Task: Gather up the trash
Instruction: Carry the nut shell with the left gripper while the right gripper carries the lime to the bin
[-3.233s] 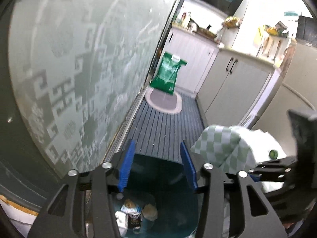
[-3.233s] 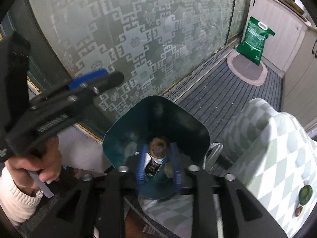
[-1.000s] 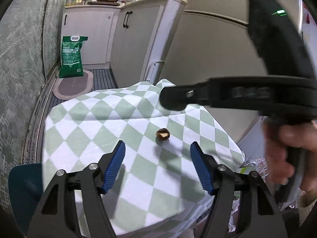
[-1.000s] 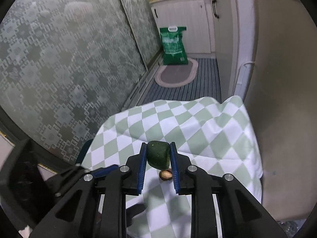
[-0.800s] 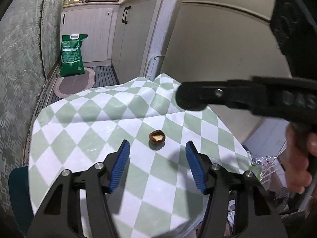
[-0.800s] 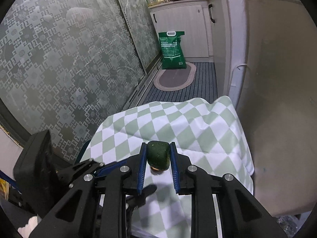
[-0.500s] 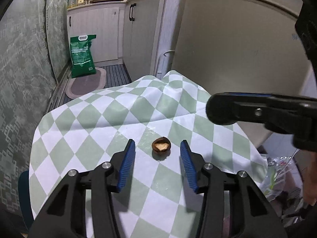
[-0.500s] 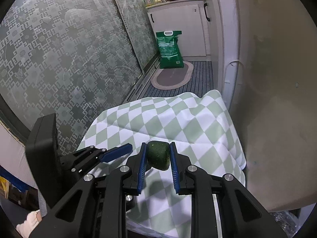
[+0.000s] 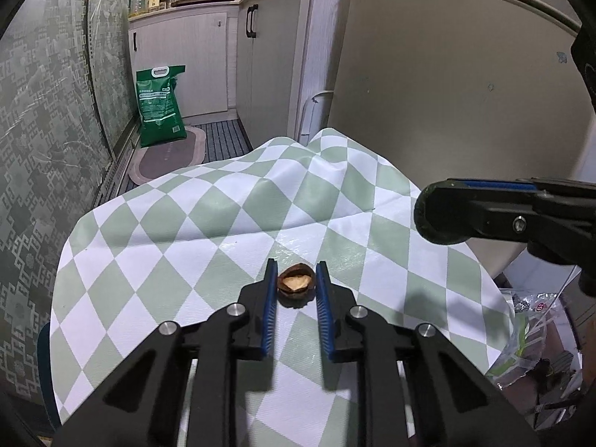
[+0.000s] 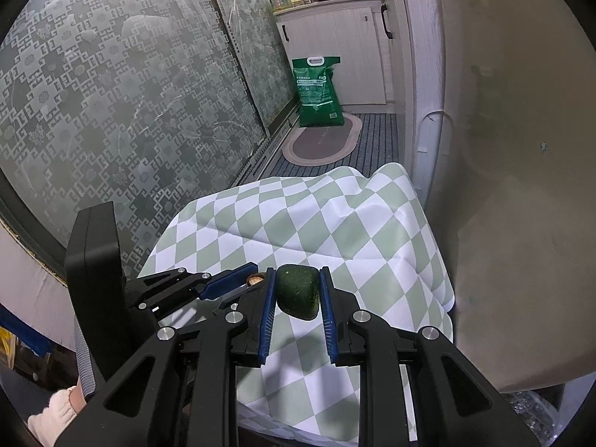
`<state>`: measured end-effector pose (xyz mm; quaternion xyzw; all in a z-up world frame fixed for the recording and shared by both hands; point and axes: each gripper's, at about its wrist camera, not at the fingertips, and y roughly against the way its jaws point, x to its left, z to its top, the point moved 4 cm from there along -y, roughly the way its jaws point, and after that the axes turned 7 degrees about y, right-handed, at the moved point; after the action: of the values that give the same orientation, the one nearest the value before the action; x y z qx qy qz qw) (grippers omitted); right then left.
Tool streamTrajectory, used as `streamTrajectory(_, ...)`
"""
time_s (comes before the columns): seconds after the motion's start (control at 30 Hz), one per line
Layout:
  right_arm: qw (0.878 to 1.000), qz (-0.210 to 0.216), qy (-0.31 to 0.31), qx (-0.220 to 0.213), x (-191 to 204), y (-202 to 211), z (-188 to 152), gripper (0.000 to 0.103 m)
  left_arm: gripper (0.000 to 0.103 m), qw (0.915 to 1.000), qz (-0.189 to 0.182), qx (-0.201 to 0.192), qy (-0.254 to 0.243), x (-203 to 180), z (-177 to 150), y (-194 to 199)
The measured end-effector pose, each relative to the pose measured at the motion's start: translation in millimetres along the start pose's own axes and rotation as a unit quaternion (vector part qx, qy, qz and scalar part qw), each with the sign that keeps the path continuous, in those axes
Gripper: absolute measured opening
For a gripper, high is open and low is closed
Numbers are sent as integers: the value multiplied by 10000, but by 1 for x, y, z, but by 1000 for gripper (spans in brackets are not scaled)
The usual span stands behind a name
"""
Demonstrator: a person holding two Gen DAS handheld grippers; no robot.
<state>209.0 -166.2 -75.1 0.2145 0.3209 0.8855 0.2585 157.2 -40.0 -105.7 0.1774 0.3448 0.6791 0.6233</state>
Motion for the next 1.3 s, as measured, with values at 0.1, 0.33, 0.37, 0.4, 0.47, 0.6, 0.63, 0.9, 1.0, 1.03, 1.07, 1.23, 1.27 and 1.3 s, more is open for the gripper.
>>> streamTrajectory(0.1, 10000, 1, 3, -16, 3, 0, 2, 22, 22, 9998, -84, -34, 193, 7, 0, 6)
streamTrajectory(0.33, 10000, 14, 60, 10, 14, -6, 7, 22, 22, 9991, -138, -137, 377, 28, -1, 21)
streamTrajectory(0.37, 10000, 20, 82, 22, 18, -8, 8, 22, 22, 9988, -148, -158, 429, 32, 0, 24)
streamTrajectory(0.4, 9999, 24, 108, 38, 21, -10, 9, 22, 22, 9986, -162, -173, 478, 36, 0, 26)
streamTrajectory(0.47, 9999, 32, 147, 57, 27, -14, 13, 22, 22, 9977, -208, -190, 612, 47, 2, 31)
streamTrajectory(0.6, 9996, 68, 244, 85, 43, -22, 19, 22, 22, 9970, -142, -299, 698, 67, 3, 46)
streamTrajectory(0.63, 9995, 89, 272, 96, 47, -24, 20, 22, 22, 9968, -131, -330, 717, 71, 3, 49)
streamTrajectory(0.9, 9984, 204, 495, 188, 82, -43, 31, 22, 22, 9933, 62, -515, 1033, 122, 3, 74)
streamTrajectory(1.0, 9978, 281, 575, 192, 95, -47, 34, 22, 22, 9921, 180, -532, 1117, 141, 0, 81)
streamTrajectory(1.03, 9973, 326, 625, 193, 102, -49, 36, 22, 22, 9916, 219, -532, 1155, 147, -1, 83)
streamTrajectory(1.07, 9970, 345, 662, 190, 106, -49, 37, 22, 22, 9909, 268, -529, 1205, 155, -3, 85)
streamTrajectory(1.23, 9950, 500, 838, 209, 135, -58, 44, 22, 22, 9887, 478, -455, 1348, 186, -14, 90)
streamTrajectory(1.27, 9946, 529, 864, 215, 140, -60, 46, 23, 22, 9882, 519, -437, 1370, 192, -16, 91)
streamTrajectory(1.3, 9942, 551, 892, 219, 145, -62, 48, 22, 22, 9876, 576, -398, 1407, 199, -19, 91)
